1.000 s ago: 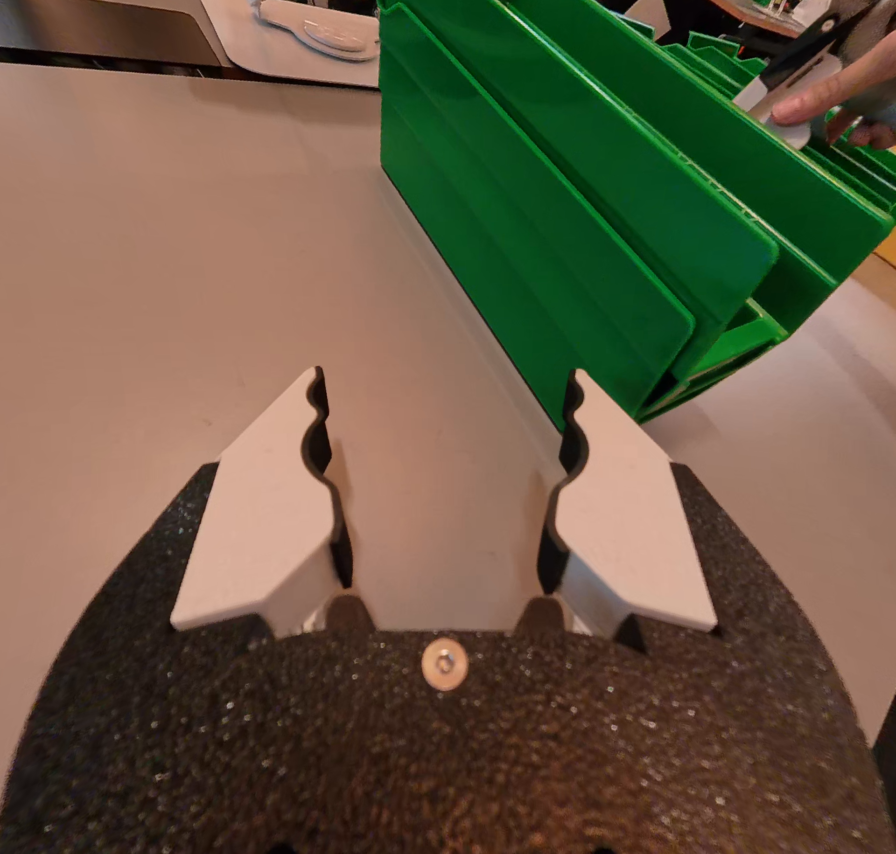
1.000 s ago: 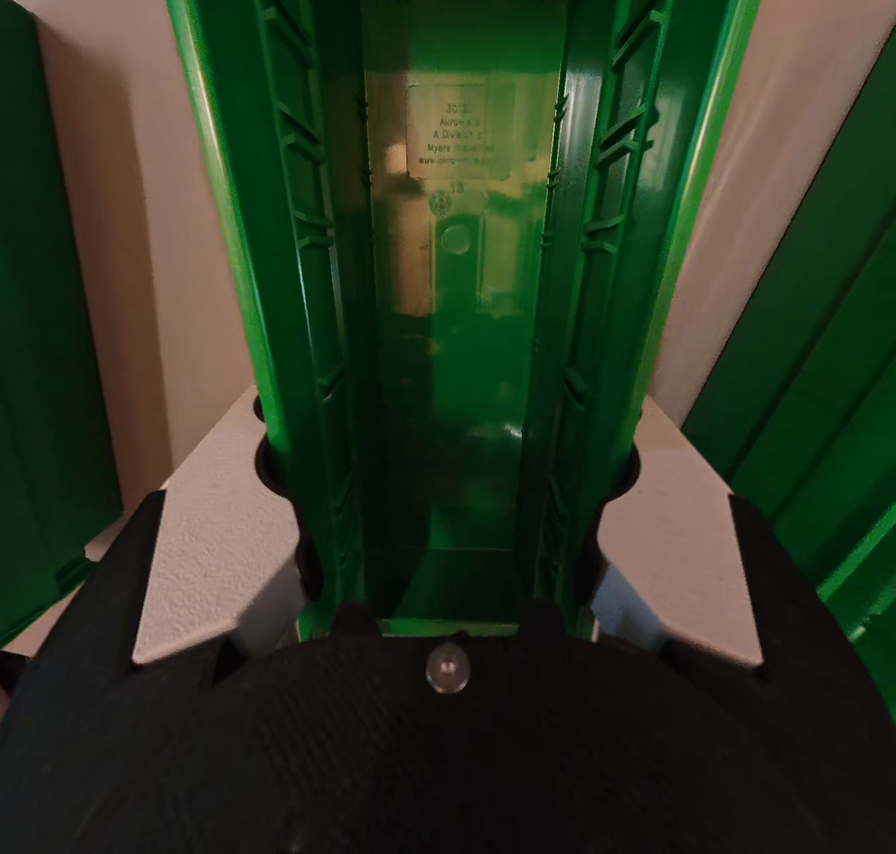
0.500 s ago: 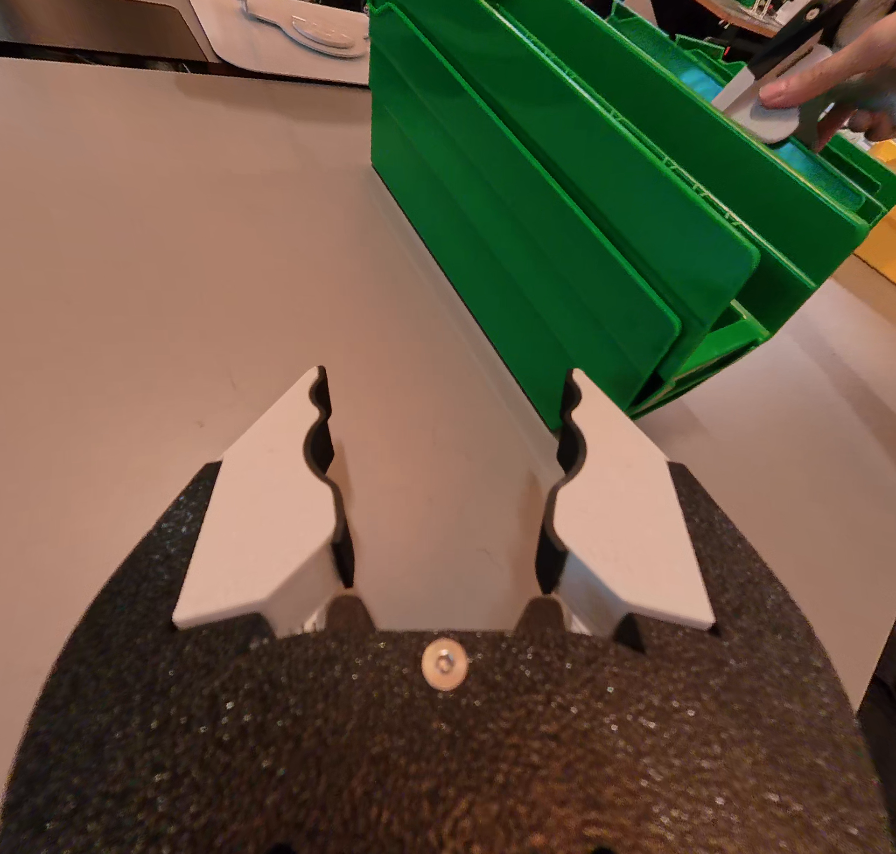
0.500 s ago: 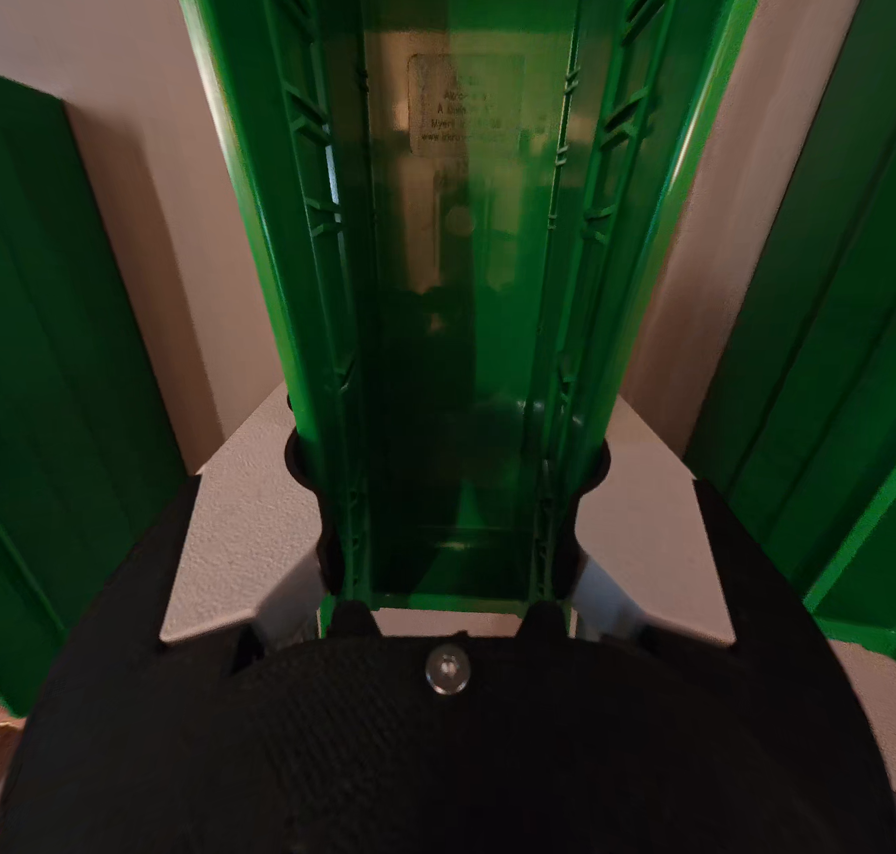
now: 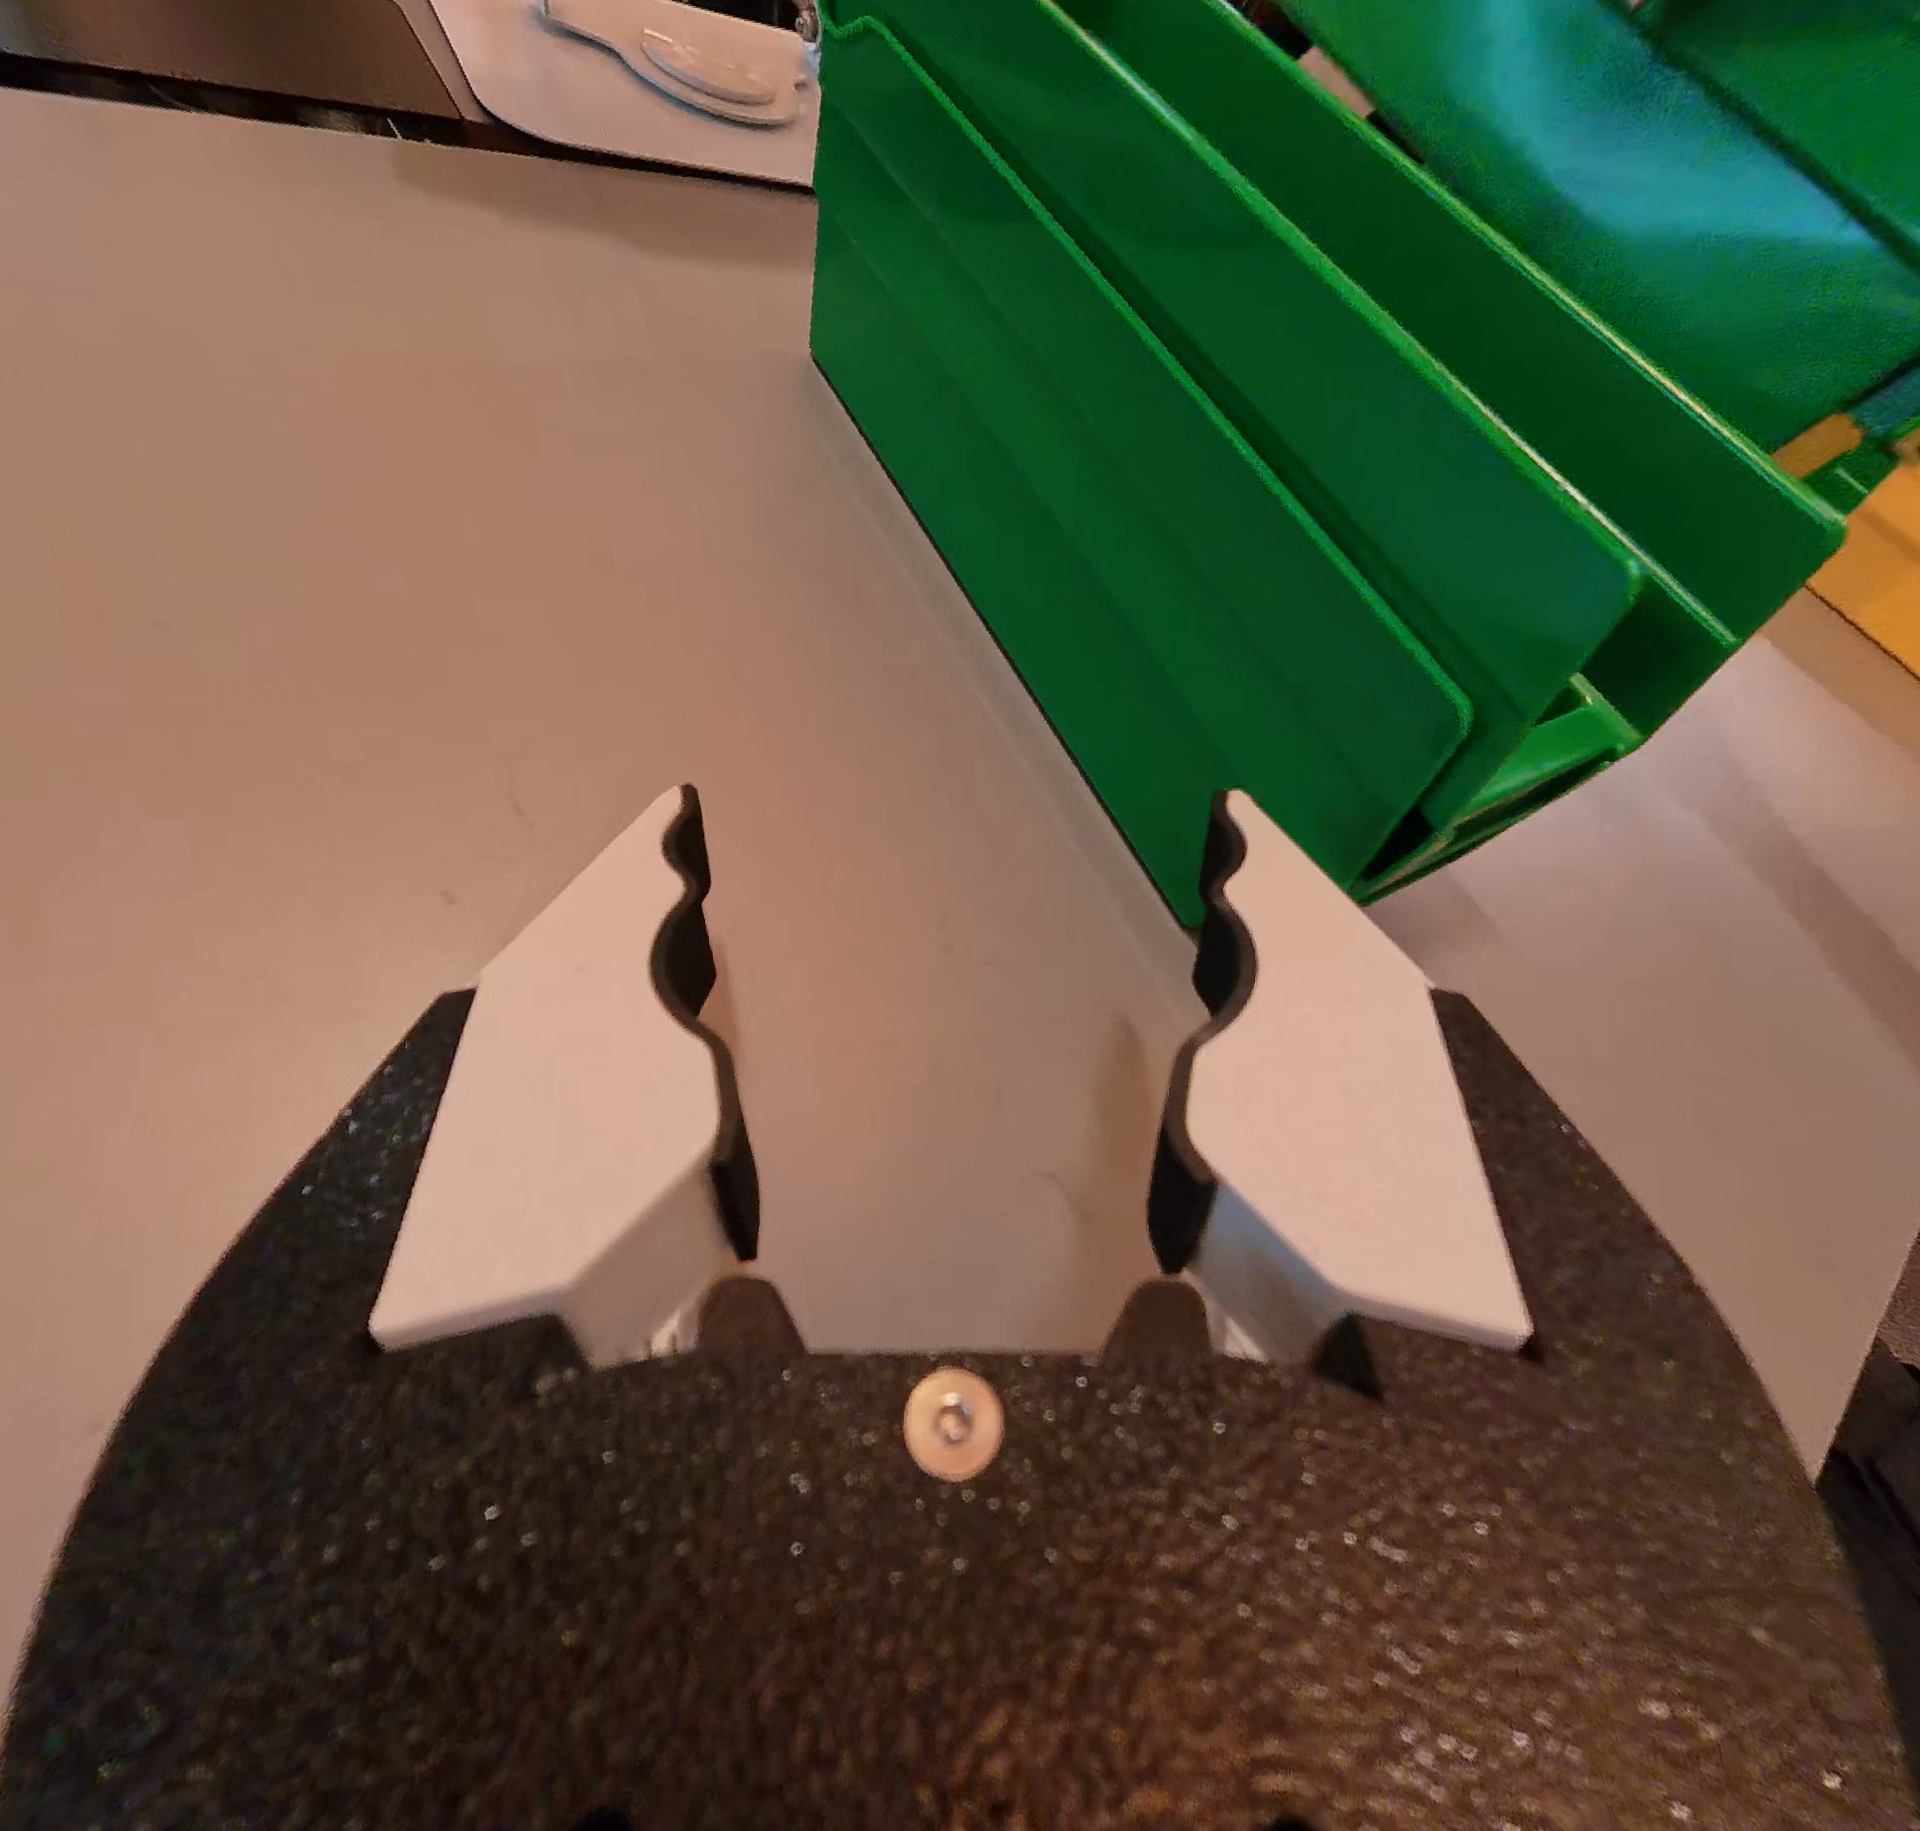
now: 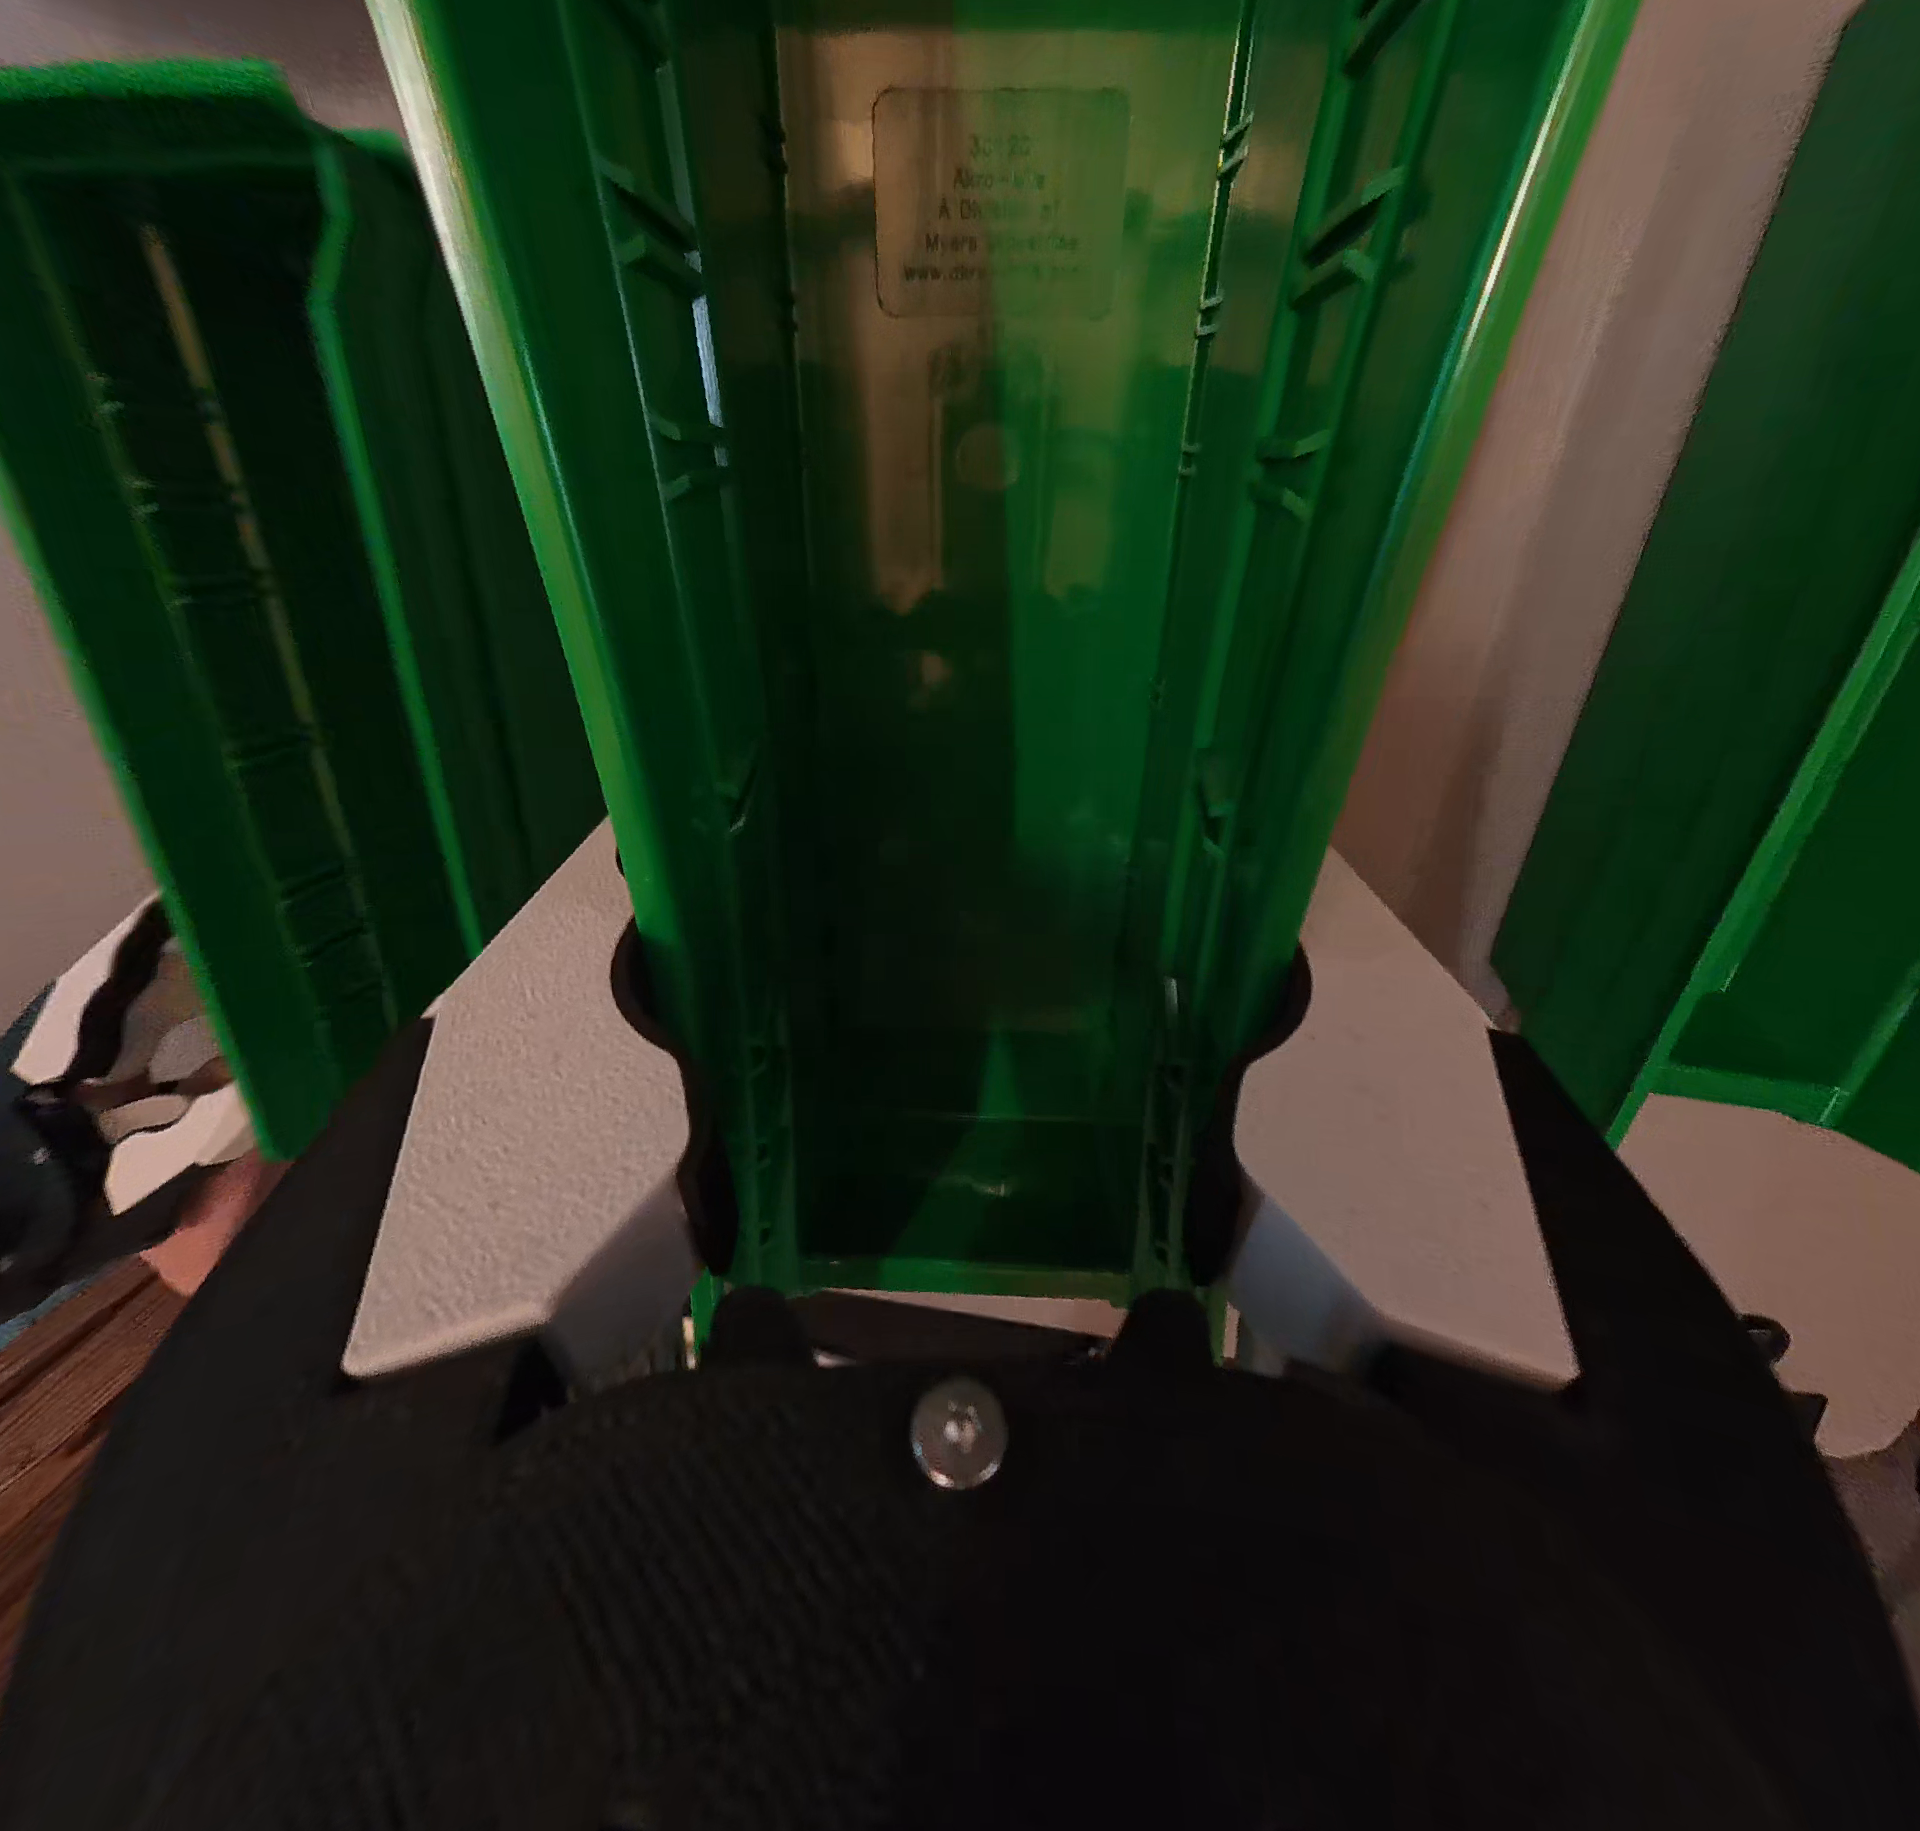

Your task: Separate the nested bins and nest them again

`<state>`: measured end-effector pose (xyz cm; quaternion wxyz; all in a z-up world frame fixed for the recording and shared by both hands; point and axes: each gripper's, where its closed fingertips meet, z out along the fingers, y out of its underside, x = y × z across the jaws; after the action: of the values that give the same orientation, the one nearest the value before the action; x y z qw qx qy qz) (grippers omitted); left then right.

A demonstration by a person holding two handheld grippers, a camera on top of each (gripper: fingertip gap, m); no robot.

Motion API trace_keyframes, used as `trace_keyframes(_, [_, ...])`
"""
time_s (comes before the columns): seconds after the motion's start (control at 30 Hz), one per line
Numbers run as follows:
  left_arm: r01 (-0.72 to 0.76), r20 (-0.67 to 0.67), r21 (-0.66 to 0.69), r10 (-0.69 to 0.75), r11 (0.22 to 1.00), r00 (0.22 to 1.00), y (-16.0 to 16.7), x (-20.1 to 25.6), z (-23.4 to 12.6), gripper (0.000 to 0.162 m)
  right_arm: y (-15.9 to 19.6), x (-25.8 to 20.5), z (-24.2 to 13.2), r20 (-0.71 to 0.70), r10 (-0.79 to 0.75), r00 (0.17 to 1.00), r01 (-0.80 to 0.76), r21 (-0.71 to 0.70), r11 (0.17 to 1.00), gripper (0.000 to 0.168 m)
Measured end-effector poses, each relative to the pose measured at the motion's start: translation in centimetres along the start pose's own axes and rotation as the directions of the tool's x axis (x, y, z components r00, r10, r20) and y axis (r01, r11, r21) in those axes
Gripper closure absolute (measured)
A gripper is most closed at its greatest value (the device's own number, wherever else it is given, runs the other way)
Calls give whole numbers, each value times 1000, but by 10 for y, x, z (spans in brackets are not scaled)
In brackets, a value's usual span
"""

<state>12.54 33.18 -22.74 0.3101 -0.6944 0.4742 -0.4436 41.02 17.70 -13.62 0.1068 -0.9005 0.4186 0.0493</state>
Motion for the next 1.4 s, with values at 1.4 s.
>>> trace_keyframes(1.4, [64,-56,112,-58,992,997,-31,1,-33,71,35,-179,40,-32,-2,999,3,23,1000,47])
